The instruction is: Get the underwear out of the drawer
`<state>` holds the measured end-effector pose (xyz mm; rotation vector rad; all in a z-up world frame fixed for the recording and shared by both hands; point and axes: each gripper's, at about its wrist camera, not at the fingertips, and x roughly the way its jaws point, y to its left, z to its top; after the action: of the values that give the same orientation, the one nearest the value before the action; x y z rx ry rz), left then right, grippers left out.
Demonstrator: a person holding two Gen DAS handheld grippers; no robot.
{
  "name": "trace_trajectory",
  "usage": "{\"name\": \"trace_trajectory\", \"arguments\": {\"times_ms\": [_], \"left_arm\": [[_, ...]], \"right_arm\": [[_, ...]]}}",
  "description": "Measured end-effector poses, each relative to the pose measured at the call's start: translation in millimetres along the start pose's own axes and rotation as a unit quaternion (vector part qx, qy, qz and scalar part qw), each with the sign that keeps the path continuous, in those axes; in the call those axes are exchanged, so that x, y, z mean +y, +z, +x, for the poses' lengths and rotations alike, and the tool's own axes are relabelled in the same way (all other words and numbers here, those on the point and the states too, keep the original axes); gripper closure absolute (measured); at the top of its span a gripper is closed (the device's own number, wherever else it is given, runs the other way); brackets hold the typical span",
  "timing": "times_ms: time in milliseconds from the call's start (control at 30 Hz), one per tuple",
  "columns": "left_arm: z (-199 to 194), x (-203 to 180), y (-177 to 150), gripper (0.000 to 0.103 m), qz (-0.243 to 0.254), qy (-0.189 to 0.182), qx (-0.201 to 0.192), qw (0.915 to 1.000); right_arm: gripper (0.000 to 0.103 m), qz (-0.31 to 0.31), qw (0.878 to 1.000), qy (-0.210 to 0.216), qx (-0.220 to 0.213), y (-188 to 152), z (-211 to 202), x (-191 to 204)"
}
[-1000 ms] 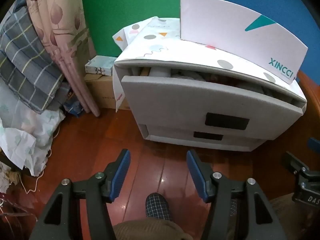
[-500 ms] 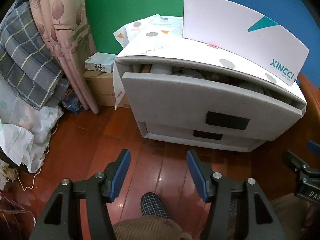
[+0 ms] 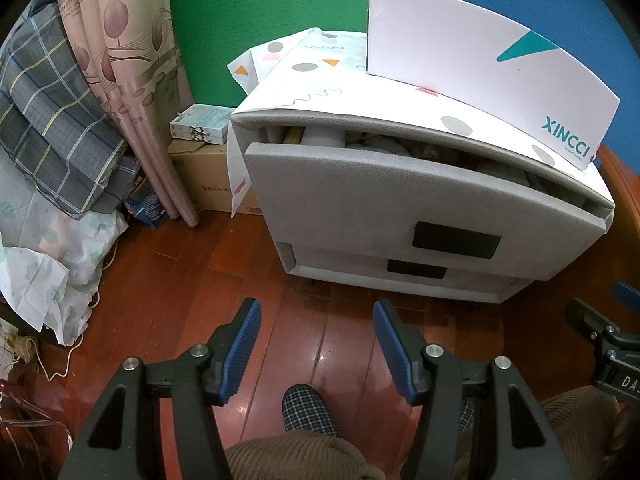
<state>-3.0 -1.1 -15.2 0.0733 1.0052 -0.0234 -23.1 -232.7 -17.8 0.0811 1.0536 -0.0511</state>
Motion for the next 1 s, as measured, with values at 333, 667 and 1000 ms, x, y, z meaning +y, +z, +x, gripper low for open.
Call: {"name": "trace_trajectory", "arguments": {"times_ms": [333,667,1000], "left_arm": [[0.4,-0.2,-0.1,0.043,0.0,-0.001,0.0,1.0],[0.1,0.7,-0.8,0.043,0.001,-0.001,0.0,1.0],[0.0,1.0,-0.2,0.043,0.001,-0.001,0.0,1.0]], "right_arm": [[0.001,0.004,1.0,0.0,0.001,-0.1,1.6,-2.0],[0.001,0.006,1.0,0.0,0.003,-0.2,2.2,-1.8],[0.001,0.006,1.0,0.0,0.003,-0.5,1.6,-1.3]]}}
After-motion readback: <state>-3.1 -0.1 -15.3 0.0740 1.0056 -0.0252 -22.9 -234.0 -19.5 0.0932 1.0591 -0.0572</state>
